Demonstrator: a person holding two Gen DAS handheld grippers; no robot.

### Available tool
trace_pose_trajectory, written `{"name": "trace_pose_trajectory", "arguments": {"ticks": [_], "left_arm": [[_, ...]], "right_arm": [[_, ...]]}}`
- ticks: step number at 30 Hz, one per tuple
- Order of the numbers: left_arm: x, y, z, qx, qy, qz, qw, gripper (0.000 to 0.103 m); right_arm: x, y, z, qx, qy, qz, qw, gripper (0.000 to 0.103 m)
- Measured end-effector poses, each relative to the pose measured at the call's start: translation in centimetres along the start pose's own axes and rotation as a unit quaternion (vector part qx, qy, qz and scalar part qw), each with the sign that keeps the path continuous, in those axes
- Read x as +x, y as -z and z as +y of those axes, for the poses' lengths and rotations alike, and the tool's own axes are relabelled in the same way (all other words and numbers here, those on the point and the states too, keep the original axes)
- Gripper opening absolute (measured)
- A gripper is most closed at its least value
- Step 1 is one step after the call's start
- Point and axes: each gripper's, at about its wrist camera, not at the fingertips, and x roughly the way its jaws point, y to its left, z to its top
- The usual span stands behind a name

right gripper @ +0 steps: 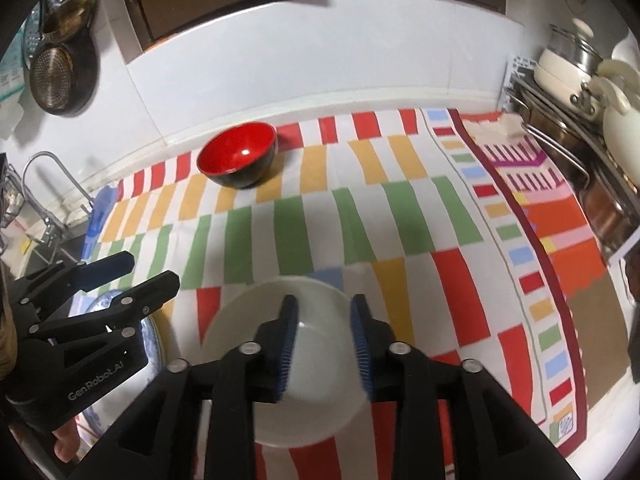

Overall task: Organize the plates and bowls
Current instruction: 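Lower the white bowl into the pink bowl and open both grippers, then move both tools to the red-and-black bowl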

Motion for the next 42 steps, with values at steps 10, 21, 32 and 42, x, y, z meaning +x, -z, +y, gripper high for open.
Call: {"name": "trace_pose_trajectory", "arguments": {"ticks": [10,21,32,42], "left_arm": [[-1.0,-2.0,2.9,-0.02,-0.026,-0.028,0.9991,0.064],[-0.8,-4.8,5.4,-0.032,-0.058,-0.055,0.9963,0.066],[1.5,-7.4,7.0,-0.028,-0.077,-0.057,0.995,0.069],[5.8,-9.7,8.7,-0.032,-0.068,-0.033,0.9966,0.07]], "right_arm": [[-0.1,-3.1,2.1,-0.028,-0.017,-0.028,0.999,0.042],[1.3,-7.5,3.7,-0.042,-0.037,-0.041,0.998,0.042],[3.3,-10.9,5.0,-0.07,-0.04,-0.048,0.996,0.042],[6.9,-13.6,5.5,-0.077,-0.043,-0.031,0.996,0.042]]}}
